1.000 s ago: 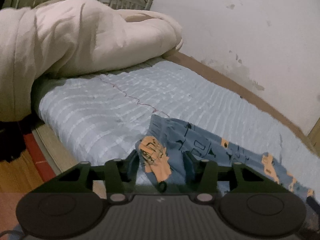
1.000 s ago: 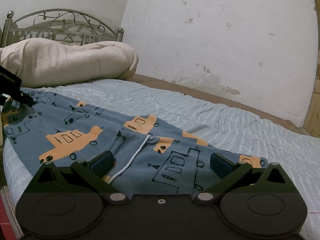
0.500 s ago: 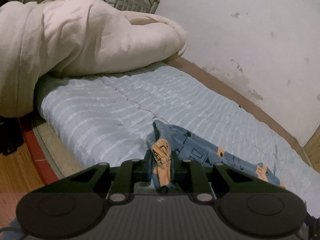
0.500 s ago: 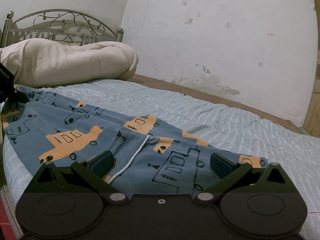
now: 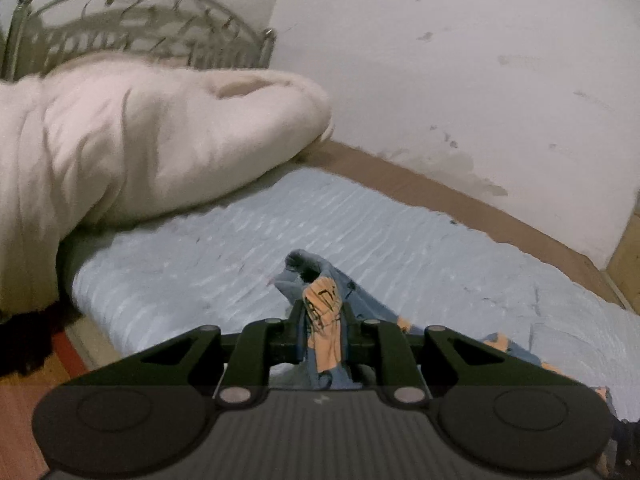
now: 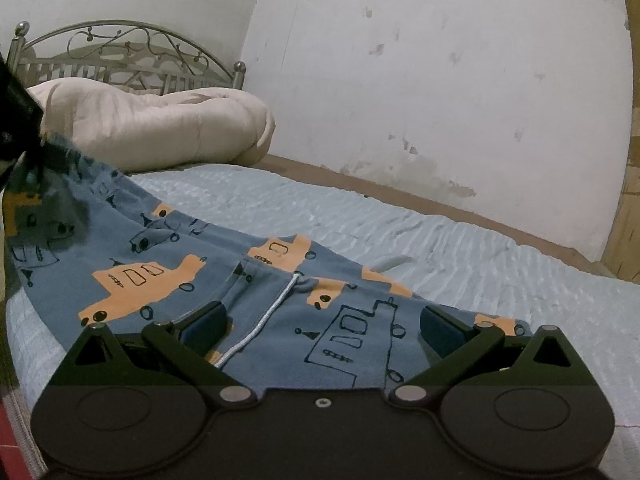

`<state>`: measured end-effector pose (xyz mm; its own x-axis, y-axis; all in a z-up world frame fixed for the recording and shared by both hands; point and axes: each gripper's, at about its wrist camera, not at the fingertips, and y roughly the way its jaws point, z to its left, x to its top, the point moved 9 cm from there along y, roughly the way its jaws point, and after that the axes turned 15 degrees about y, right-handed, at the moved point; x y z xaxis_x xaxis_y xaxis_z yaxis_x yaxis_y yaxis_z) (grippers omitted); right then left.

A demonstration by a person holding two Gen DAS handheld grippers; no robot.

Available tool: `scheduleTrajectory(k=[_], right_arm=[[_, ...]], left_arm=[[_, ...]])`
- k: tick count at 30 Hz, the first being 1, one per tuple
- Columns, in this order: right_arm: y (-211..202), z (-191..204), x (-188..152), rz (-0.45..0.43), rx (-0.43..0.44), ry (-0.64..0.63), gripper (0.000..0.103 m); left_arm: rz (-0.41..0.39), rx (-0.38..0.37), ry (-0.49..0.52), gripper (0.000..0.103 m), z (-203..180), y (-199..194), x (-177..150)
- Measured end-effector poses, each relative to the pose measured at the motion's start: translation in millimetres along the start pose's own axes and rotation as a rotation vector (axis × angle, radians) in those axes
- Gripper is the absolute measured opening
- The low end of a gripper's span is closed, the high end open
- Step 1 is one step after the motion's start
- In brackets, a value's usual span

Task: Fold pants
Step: 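Grasp the pant leg cuff with the left gripper and lift it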

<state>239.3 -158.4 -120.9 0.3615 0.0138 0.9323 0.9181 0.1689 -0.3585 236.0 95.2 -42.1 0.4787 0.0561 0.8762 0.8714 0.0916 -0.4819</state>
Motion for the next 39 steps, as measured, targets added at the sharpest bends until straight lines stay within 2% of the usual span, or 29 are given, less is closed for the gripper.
scheduleTrajectory(k=[3, 6, 8, 13, 18, 26, 30, 33, 34, 35, 37, 39], right_arm=[[0, 1, 1, -0.008, 0.003, 0.002, 0.102], [-18, -6, 13, -0.097, 0.037, 0.070, 0.102], [-30, -12, 21, -0.122, 0.049, 0.113, 0.102], [-61, -31, 27, -0.155, -0.013, 0.122, 0.102], [-91, -55, 23, -0.157, -0.073, 0.127, 0.102], [-127, -101, 9, -0.155, -0.212, 0.155, 0.102], [-139, -122, -1, -0.144, -0.287, 0.177, 0.102], [-146, -134, -9, -0.136, -0.324, 0.199, 0.102], [-148, -136, -11, -0.132, -0.334, 0.205, 0.102], [-150, -141, -12, -0.128, -0.342, 0.208, 0.102], [-154, -146, -17, -0.121, -0.354, 0.210, 0.102], [-157, -149, -22, -0.111, -0.361, 0.213, 0.102]], left_arm=[[-0.034, -0.027, 0.046, 0.016, -15, -7, 14], [-0.074, -0.071, 0.107, 0.016, -34, -14, 30], [-0.100, -0.116, 0.150, 0.016, -51, -18, 41], [-0.157, -0.246, 0.274, 0.016, -107, -34, 56], [-0.176, -0.363, 0.386, 0.016, -170, -48, 53], [-0.133, -0.518, 0.536, 0.016, -268, -51, 17], [-0.049, -0.564, 0.586, 0.018, -308, -36, -15], [0.014, -0.577, 0.613, 0.020, -323, -22, -35], [0.026, -0.582, 0.614, 0.033, -324, -21, -40], [0.035, -0.599, 0.612, 0.056, -326, -21, -43], [0.041, -0.626, 0.592, 0.073, -323, -24, -46], [0.015, -0.633, 0.590, 0.078, -315, -29, -44]])
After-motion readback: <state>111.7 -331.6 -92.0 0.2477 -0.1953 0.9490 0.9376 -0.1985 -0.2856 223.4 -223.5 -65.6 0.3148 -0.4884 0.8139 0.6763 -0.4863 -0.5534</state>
